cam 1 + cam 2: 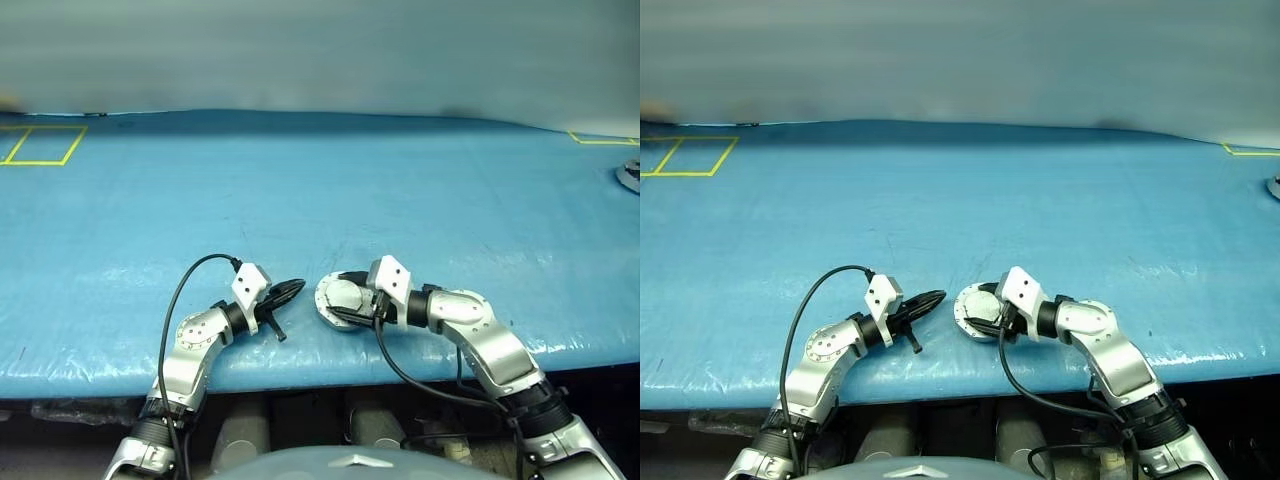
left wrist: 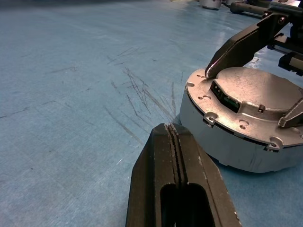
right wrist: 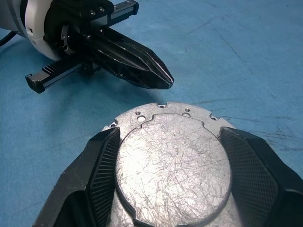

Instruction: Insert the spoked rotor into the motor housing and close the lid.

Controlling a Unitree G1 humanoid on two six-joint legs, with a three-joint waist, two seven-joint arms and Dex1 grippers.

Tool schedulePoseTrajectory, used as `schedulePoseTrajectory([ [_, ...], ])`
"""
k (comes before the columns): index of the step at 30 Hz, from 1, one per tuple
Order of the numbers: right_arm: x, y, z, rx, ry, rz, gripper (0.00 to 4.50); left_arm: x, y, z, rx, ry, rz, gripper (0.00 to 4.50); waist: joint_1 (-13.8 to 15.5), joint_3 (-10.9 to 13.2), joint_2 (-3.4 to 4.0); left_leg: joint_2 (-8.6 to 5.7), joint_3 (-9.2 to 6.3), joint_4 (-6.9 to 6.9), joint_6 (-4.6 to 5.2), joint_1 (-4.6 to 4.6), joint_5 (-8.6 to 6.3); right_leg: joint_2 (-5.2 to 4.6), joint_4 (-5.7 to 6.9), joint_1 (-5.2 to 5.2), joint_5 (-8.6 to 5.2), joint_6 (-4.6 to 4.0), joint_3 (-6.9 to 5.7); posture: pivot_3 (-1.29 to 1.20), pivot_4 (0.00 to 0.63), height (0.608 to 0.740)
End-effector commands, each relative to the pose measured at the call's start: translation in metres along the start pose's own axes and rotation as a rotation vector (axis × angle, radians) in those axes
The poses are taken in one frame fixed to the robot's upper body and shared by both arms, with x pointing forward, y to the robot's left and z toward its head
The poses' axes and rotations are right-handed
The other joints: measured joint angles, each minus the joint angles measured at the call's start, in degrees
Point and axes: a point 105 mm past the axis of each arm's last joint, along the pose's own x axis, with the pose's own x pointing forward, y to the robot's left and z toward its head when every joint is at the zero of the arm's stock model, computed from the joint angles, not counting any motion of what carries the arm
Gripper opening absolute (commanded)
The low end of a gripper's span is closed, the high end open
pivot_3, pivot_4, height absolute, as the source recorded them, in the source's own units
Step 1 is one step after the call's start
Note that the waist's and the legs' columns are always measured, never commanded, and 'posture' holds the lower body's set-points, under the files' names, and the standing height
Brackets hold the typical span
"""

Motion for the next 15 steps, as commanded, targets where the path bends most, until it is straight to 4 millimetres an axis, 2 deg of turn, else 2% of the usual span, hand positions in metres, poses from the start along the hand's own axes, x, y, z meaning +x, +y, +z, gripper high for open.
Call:
schedulePoseTrajectory([
  [1, -0.0065, 0.0007, -0.0287, 0.161, 0.086, 0.008, 3.03, 0.0026, -0.0023, 0.0111, 0.019, -0.042, -0.012, 0.00, 0.0, 0.0, -0.01, 0.00, 0.00, 0.00, 0.00, 0.01, 0.00, 0.00, 0.00, 0.01, 0.00, 0.00, 0.00, 0.00, 0.150, 0.740],
  [3, -0.0081, 0.0022, -0.0203, 0.217, 0.035, 0.030, 3.03, 0.0027, -0.0022, 0.0111, 0.019, -0.043, -0.011, 0.00, 0.1, 0.0, -0.01, 0.00, 0.00, 0.00, 0.00, -0.01, 0.00, 0.00, 0.00, 0.02, 0.00, 0.00, 0.00, 0.00, 0.150, 0.740],
  [15, -0.0108, -0.0021, -0.0287, 0.019, 0.147, 0.013, 3.03, 0.0039, -0.0031, 0.0105, 0.019, -0.042, -0.016, 0.00, 0.6, 0.0, -0.01, -0.03, -0.01, -0.04, -0.01, -0.10, -0.01, -0.02, -0.07, -0.05, 0.00, 0.00, -0.01, 0.00, 0.150, 0.740],
])
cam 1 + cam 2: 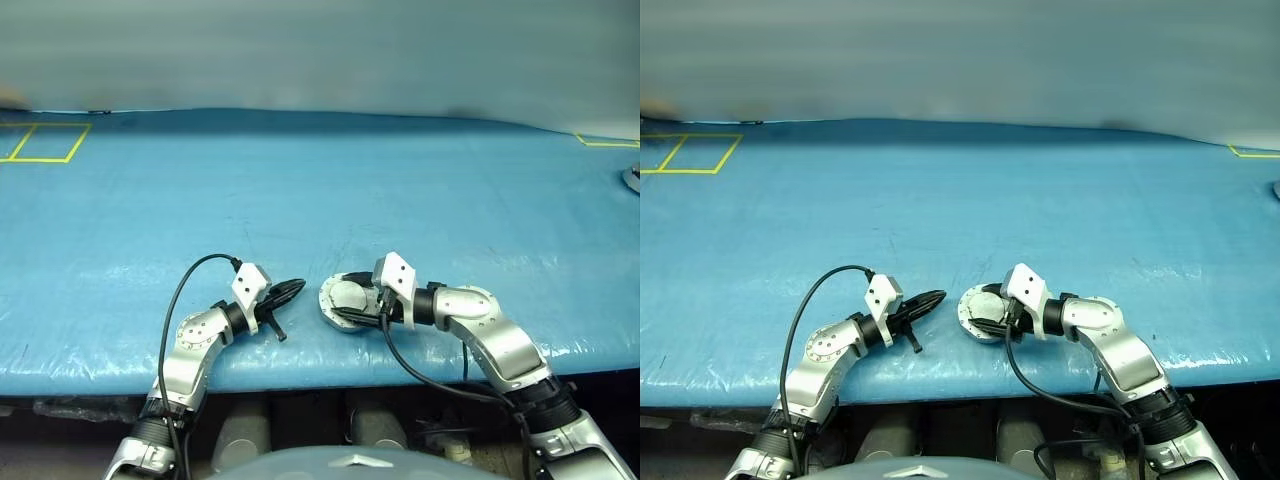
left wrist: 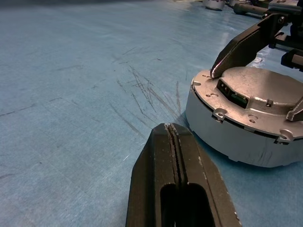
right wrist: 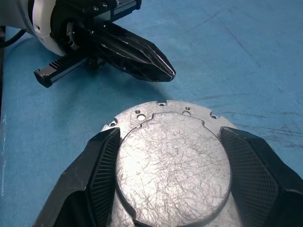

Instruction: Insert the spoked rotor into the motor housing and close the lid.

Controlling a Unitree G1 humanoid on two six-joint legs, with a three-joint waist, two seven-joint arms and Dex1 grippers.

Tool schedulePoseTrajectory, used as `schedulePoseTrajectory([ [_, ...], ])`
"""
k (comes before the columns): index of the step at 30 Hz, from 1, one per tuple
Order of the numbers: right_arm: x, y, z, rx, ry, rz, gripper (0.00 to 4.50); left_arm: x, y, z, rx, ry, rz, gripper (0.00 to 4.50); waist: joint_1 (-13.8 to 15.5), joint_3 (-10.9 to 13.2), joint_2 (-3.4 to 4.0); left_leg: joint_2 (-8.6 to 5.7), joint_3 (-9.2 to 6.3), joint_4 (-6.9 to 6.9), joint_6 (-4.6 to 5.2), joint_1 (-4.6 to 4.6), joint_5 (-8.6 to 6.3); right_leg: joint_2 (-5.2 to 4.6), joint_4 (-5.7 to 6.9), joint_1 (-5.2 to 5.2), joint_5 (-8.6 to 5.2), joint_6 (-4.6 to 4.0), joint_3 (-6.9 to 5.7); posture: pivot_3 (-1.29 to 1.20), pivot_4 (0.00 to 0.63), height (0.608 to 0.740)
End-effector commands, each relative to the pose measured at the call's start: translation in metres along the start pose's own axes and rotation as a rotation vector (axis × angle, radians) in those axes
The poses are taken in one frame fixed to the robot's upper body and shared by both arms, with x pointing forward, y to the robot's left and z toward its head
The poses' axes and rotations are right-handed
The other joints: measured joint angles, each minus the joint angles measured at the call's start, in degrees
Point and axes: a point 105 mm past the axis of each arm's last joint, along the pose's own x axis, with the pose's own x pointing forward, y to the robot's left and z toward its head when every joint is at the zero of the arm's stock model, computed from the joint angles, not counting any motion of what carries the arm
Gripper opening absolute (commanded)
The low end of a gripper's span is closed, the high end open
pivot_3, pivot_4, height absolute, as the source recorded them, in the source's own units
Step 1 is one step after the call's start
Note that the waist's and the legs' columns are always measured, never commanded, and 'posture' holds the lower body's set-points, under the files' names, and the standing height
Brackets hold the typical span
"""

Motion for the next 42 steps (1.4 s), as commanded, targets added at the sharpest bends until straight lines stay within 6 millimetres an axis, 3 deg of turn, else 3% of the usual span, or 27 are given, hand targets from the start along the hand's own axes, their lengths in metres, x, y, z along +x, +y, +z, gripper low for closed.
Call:
schedulePoseTrajectory([
  [1, -0.003, -0.002, -0.028, 0.006, 0.120, -0.035, 3.03, 0.004, -0.003, 0.010, 0.021, -0.040, -0.015, 0.00, 0.0, 0.0, 0.00, 0.00, 0.00, 0.01, 0.00, 0.00, 0.00, 0.00, 0.00, 0.00, 0.00, 0.00, 0.00, 0.00, 0.150, 0.740],
  [8, -0.004, -0.015, -0.028, -0.105, 0.160, -0.083, 3.03, 0.004, -0.003, 0.010, 0.021, -0.038, -0.014, 0.00, -0.4, 0.0, 0.00, 0.01, 0.00, 0.05, 0.01, 0.04, 0.01, 0.00, 0.03, 0.00, 0.00, 0.00, 0.00, 0.00, 0.150, 0.740],
  [13, -0.004, -0.016, -0.029, -0.021, 0.125, -0.069, 3.03, 0.004, -0.004, 0.010, 0.020, -0.038, -0.014, 0.00, -0.5, 0.0, -0.02, 0.01, 0.00, 0.10, 0.01, 0.23, 0.01, -0.02, 0.02, -0.02, 0.00, 0.00, 0.01, 0.00, 0.150, 0.740],
  [17, -0.008, -0.025, -0.041, -0.076, 0.208, -0.102, 3.03, 0.003, -0.005, 0.008, 0.018, -0.036, -0.013, 0.00, -0.6, 0.0, -0.02, 0.00, 0.06, 0.10, 0.00, 0.36, 0.01, -0.10, 0.01, 0.02, 0.00, 0.00, 0.02, 0.00, 0.150, 0.740],
  [20, -0.005, -0.022, -0.036, -0.013, 0.162, -0.076, 3.03, 0.003, -0.005, 0.007, 0.017, -0.034, -0.014, 0.00, -0.5, 0.0, -0.03, 0.00, 0.10, 0.10, 0.00, 0.38, 0.01, -0.12, 0.00, 0.03, 0.00, 0.01, 0.02, 0.00, 0.150, 0.740],
  [27, -0.001, -0.017, -0.045, 0.010, 0.185, -0.060, 3.03, 0.005, -0.004, 0.011, 0.019, -0.043, -0.007, 0.00, -0.7, 0.0, -0.08, 0.01, 0.10, 0.09, 0.01, 0.40, 0.01, -0.13, 0.00, 0.03, 0.00, 0.00, 0.03, 0.00, 0.150, 0.740],
  [34, 0.003, -0.012, -0.049, 0.016, 0.189, -0.059, 3.03, 0.020, -0.004, 0.033, -0.089, -0.156, -0.035, 0.00, -0.7, -0.1, -0.13, 0.01, 0.10, 0.08, 0.00, 0.42, 0.01, -0.12, -0.01, 0.04, 0.00, 0.01, 0.02, 0.00, 0.150, 0.740],
  [42, 0.006, -0.012, -0.046, 0.001, 0.180, -0.086, 3.03, 0.028, -0.017, 0.023, -0.084, -0.080, -0.172, 0.00, -1.3, -0.1, -0.17, 0.00, 0.09, 0.01, 0.00, 0.52, 0.00, -0.10, -0.02, 0.05, -0.01, 0.01, 0.02, 0.00, 0.150, 0.740],
])
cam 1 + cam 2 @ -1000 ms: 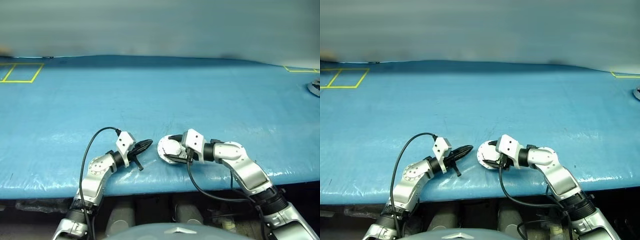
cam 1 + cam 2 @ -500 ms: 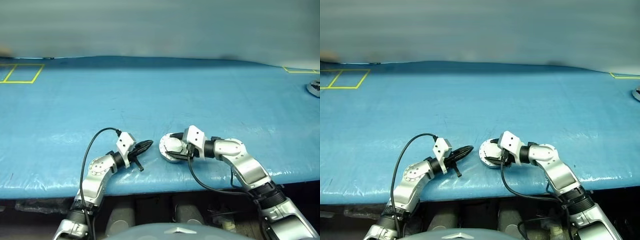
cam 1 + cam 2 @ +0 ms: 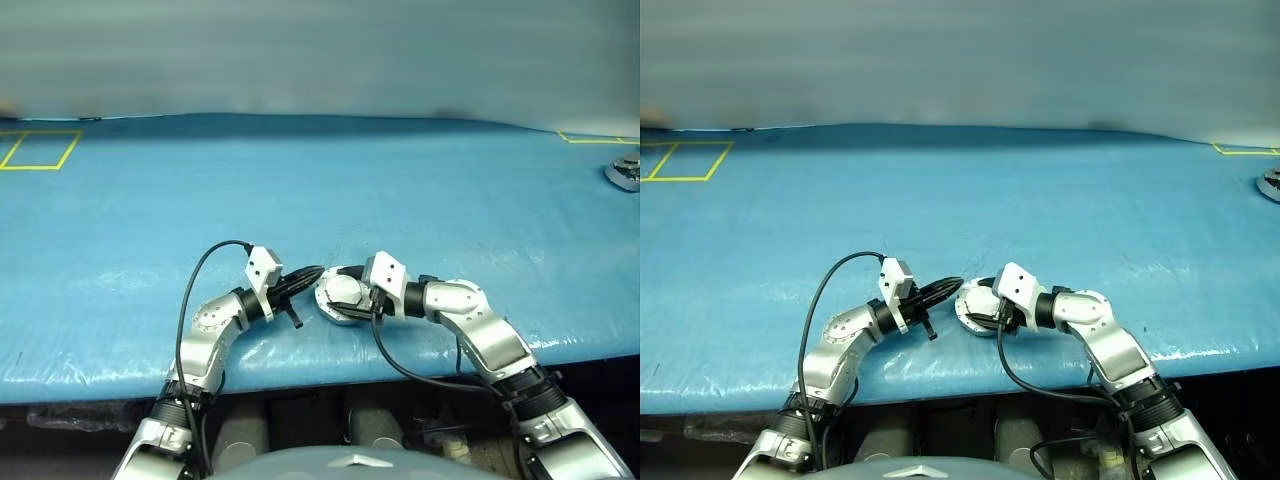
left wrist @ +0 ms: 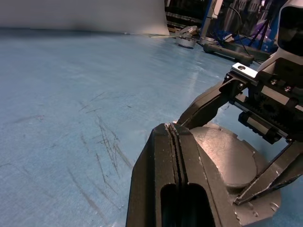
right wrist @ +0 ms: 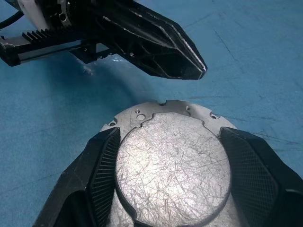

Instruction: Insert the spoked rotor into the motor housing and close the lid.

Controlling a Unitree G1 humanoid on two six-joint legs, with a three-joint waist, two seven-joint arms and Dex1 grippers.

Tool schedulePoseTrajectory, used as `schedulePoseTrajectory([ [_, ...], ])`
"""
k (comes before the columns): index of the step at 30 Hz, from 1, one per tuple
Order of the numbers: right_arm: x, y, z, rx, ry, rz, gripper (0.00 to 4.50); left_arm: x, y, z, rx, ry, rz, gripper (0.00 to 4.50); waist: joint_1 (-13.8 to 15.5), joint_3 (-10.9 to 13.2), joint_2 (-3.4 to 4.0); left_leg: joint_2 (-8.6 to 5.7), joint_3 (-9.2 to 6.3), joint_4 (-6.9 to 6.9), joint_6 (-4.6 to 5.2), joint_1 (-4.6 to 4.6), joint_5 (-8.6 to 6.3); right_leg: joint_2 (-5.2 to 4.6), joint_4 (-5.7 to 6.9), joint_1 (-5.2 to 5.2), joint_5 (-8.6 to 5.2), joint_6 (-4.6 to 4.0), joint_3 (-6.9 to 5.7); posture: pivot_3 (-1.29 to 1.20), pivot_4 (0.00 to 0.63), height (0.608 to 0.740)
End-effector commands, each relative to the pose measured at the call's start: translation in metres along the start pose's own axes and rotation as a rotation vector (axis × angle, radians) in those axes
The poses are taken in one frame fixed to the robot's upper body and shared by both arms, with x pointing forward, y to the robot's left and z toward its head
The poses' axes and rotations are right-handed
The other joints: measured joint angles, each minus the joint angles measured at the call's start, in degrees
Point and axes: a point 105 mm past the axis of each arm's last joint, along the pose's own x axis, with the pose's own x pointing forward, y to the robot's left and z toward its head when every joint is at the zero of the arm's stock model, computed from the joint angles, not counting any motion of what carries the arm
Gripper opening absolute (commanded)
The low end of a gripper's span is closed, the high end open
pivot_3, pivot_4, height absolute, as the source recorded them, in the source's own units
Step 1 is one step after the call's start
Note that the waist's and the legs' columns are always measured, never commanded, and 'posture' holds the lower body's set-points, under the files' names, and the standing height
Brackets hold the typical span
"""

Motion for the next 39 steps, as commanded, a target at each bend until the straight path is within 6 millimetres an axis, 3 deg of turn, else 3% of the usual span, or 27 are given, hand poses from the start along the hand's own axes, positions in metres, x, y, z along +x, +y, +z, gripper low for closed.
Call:
schedulePoseTrajectory([
  [1, -0.005, -0.001, -0.043, 0.065, 0.172, -0.062, 3.03, 0.003, -0.007, -0.001, 0.008, 0.025, -0.062, 0.00, 0.0, 0.0, 0.00, 0.00, 0.00, -0.01, 0.00, 0.00, 0.00, 0.00, 0.00, 0.00, 0.00, 0.00, 0.01, 0.00, 0.150, 0.740],
  [8, -0.005, -0.005, -0.040, 0.050, 0.160, -0.101, 3.03, 0.000, -0.011, -0.022, 0.032, 0.157, -0.086, 0.00, -0.1, 0.0, -0.01, 0.01, -0.03, -0.01, -0.04, 0.01, -0.03, -0.02, -0.02, -0.03, 0.00, 0.00, 0.01, 0.00, 0.150, 0.740],
  [18, -0.006, -0.011, -0.039, 0.053, 0.166, -0.134, 3.03, -0.006, -0.013, -0.037, 0.037, 0.213, -0.061, 0.00, -0.1, -0.1, -0.07, -0.04, 0.04, 0.00, -0.33, 0.08, -0.20, -0.32, -0.20, -0.03, -0.01, 0.00, -0.15, 0.00, 0.150, 0.740],
  [25, -0.005, -0.015, -0.037, 0.043, 0.165, -0.132, 3.03, -0.006, -0.017, -0.034, -0.012, 0.176, -0.067, 0.00, -0.1, -0.1, -0.10, -0.06, 0.35, -0.02, -0.34, 0.22, -0.21, -0.90, -0.28, -0.05, -0.01, 0.01, -0.56, 0.00, 0.150, 0.740],
  [39, -0.009, -0.021, -0.036, 0.079, 0.154, -0.164, 3.03, -0.008, -0.014, -0.034, -0.025, 0.180, -0.045, 0.00, 0.0, -0.1, 0.04, 0.00, 0.45, -0.23, -0.12, 0.12, -0.20, -2.01, -1.73, -0.07, -0.01, 0.01, -1.84, 0.00, 0.150, 0.740],
])
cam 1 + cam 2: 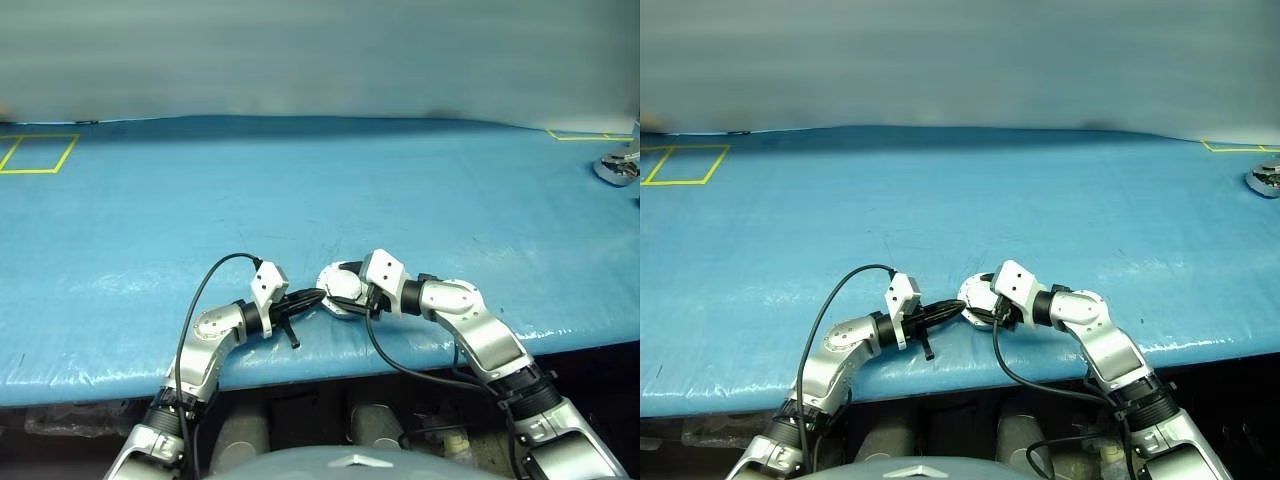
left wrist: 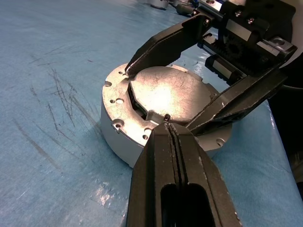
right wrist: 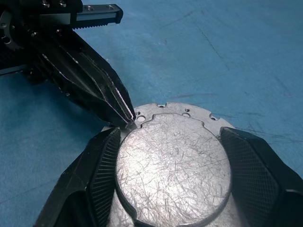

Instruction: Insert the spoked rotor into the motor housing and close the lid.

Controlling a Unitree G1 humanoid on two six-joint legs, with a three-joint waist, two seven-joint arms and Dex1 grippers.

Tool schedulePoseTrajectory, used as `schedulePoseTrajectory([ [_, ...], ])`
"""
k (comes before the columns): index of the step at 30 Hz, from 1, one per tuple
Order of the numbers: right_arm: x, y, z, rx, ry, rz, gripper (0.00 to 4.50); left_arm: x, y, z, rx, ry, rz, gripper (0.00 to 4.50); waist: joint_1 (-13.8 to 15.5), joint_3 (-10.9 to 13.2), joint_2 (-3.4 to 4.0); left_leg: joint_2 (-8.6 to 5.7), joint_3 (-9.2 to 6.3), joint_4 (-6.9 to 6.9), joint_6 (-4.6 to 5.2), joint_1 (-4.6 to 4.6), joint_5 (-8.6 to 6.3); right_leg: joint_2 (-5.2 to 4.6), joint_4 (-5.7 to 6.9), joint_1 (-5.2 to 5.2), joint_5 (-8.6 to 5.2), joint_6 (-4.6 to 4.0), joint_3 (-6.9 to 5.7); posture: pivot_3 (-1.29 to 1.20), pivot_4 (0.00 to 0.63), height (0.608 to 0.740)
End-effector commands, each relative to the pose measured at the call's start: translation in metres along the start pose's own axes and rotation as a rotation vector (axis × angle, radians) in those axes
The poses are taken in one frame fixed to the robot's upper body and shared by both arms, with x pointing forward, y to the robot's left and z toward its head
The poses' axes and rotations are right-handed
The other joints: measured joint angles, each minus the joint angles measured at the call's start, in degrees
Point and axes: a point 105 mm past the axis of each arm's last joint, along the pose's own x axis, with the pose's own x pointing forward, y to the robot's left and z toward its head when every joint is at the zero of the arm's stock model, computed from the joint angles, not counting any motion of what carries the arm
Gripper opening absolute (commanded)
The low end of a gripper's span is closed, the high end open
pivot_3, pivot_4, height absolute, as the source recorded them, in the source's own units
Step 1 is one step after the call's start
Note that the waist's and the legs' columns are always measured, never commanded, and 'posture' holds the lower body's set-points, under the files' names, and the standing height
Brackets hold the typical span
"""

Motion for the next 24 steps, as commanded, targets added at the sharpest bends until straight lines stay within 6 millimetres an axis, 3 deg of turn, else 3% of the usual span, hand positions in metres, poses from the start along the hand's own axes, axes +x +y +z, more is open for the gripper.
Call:
schedulePoseTrajectory([
  [1, -0.011, -0.013, -0.035, 0.093, 0.142, -0.090, 3.03, 0.001, -0.002, -0.010, 0.001, 0.042, 0.003, 0.00, 0.0, 0.0, 0.00, 0.01, 0.01, 0.00, 0.01, 0.00, 0.00, -0.02, -0.04, 0.00, 0.00, 0.00, -0.03, 0.00, 0.150, 0.740],
  [3, -0.015, -0.011, -0.033, 0.061, 0.146, -0.073, 3.79, 0.003, -0.002, -0.010, 0.005, 0.040, 0.007, 0.00, 0.1, 0.0, 0.00, 0.01, 0.06, 0.00, 0.05, 0.00, -0.02, -0.09, -0.10, 0.00, 0.00, 0.00, -0.05, 0.00, 0.150, 0.740],
  [6, -0.023, -0.016, -0.025, -0.014, 0.150, -0.098, 4.45, 0.006, -0.002, -0.009, 0.006, 0.037, 0.008, 0.00, 0.7, 0.1, 0.12, 0.00, 0.13, 0.00, 0.21, -0.06, -0.05, -0.36, -0.13, -0.03, 0.00, 0.00, -0.09, 0.00, 0.150, 0.740],
  [11, -0.052, -0.022, 0.009, -0.013, 0.024, -0.135, 4.45, 0.006, -0.003, -0.011, -0.005, 0.034, 0.016, 0.00, 1.9, 0.1, 0.11, -0.28, 0.56, 0.06, 0.70, -0.23, -0.21, -0.87, -0.14, -0.11, 0.01, 0.00, -0.21, 0.00, 0.150, 0.740],
  [14, -0.070, -0.026, 0.027, 0.086, -0.088, -0.158, 4.45, 0.005, -0.003, -0.012, -0.006, 0.034, 0.019, 0.00, 2.0, 0.1, 0.02, -0.69, 0.68, 0.21, 1.34, -0.85, -0.25, -0.95, -0.12, -0.56, 0.18, 0.18, -0.11, 0.00, 0.150, 0.740],
  [15, -0.077, -0.028, 0.030, 0.140, -0.119, -0.168, 4.45, 0.005, -0.003, -0.012, -0.005, 0.034, 0.020, 0.00, 2.1, 0.1, 0.01, -0.89, 0.73, 0.26, 1.39, -1.21, -0.31, -0.96, -0.13, -0.68, 0.88, 0.29, 0.03, 0.00, 0.150, 0.740],
  [16, -0.082, -0.031, 0.030, 0.186, -0.135, -0.178, 4.45, 0.005, -0.003, -0.012, -0.004, 0.034, 0.020, 0.00, 2.3, 0.1, 0.07, -1.08, 0.67, 0.28, 1.42, -1.27, -0.40, -0.98, -0.15, -0.70, 1.60, 0.54, 0.21, 0.00, 0.150, 0.740],
  [21, -0.096, -0.040, 0.002, 0.428, -0.130, -0.247, 4.45, 0.007, -0.003, -0.011, -0.008, 0.020, 0.019, 0.00, 2.9, 0.1, 0.11, -0.95, 0.24, -0.06, 1.36, -1.25, -0.63, -0.68, -0.13, -0.77, 1.41, 0.67, -0.04, 0.00, 0.150, 0.740],
  [24, -0.094, -0.037, -0.005, 0.445, -0.109, -0.260, 4.45, 0.007, -0.002, -0.008, -0.006, -0.003, 0.036, 0.00, 2.9, 0.2, 0.26, -0.94, 0.13, -0.06, 1.35, -1.27, -0.65, -0.62, -0.13, -0.75, 1.35, 0.63, -0.10, 0.00, 0.150, 0.740],
])
